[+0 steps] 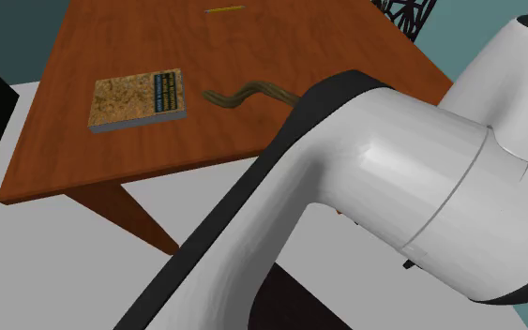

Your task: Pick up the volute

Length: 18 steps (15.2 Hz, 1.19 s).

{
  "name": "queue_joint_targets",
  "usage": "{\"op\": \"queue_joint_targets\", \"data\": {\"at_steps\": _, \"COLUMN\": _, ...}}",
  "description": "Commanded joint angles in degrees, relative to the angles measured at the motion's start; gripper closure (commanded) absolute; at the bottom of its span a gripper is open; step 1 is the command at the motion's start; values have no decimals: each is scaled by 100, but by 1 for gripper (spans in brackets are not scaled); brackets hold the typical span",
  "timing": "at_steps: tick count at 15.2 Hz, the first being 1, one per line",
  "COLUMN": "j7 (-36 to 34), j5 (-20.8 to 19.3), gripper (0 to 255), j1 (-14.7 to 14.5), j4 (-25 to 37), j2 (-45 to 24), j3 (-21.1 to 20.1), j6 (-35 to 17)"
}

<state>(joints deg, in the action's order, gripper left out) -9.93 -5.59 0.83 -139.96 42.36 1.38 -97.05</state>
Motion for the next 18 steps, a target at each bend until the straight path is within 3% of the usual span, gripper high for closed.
{"op": "queue_joint_targets", "data": {"at_steps": 1, "j7": 0, "j5": 0, "gripper": 0, "j1": 0, "j4": 0, "j2": 0, "j3": 0, "j6": 0}}
{"op": "queue_joint_targets", "data": {"at_steps": 10, "j7": -1009, "j5": 735, "gripper": 0, "j1": -472, "j4": 785, "j2": -752, "j3": -901, "j6": 34}}
{"op": "queue_joint_targets", "data": {"at_steps": 18, "j7": -1893, "j5": 1105, "gripper": 0, "j1": -746, "j4": 1850, "j2": -1702, "j3": -1640, "j6": 58}}
